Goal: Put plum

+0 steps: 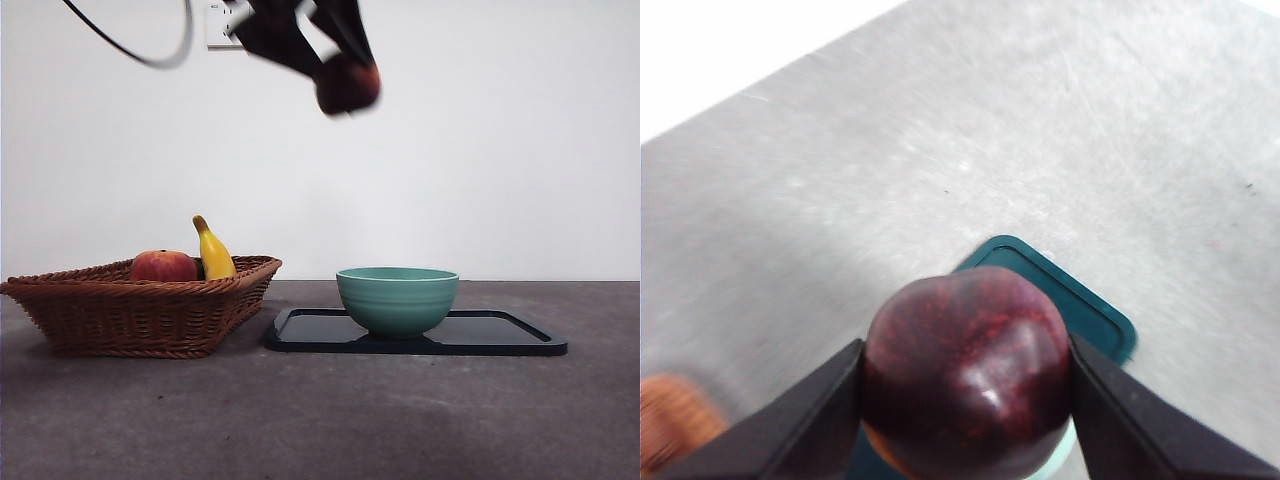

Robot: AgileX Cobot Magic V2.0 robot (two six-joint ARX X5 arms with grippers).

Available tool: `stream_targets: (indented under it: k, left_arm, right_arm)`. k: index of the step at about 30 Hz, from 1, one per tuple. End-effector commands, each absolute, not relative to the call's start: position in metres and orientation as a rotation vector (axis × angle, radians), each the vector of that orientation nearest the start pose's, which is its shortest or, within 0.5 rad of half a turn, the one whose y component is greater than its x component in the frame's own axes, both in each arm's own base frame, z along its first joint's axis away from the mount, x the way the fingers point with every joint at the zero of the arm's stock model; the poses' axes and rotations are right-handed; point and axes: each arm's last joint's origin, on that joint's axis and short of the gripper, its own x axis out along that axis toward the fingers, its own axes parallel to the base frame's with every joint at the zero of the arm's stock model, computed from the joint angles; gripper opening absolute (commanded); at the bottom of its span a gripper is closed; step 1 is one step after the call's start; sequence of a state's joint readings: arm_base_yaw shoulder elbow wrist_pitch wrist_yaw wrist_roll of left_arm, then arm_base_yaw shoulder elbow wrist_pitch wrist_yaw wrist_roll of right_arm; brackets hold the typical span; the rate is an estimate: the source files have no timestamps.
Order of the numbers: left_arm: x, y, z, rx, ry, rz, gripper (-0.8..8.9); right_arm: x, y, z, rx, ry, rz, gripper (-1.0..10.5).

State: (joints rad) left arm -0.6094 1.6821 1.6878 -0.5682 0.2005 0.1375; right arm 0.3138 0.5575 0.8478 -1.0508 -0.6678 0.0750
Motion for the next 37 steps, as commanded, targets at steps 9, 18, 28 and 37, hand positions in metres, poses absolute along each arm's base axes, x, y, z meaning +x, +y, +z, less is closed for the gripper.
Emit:
stream_targets:
  k: [9, 18, 28, 37]
  left_arm:
    - [0.269, -0.151, 0.415, 0.207, 0.623, -0.705, 2.1]
    - [0.282, -0.132, 0.373, 0.198, 0.776, -0.632, 2.14]
    - [0.297, -0.117, 0.285, 0.176, 0.827, -0.57, 2.14]
    - [0.297, -0.093, 0.228, 0.176, 0.828, -0.454, 2.13]
  right_arm:
    - [0.069, 0.043, 0.311, 0.194, 0.786, 0.97, 2.6]
    - [0.069, 0.044, 0.314, 0.216, 0.766, 1.042, 2.6]
    - [0.069, 0.044, 0.314, 0.215, 0.762, 1.041, 2.6]
    - [0.069, 0.044, 0.314, 0.215, 0.762, 1.041, 2.6]
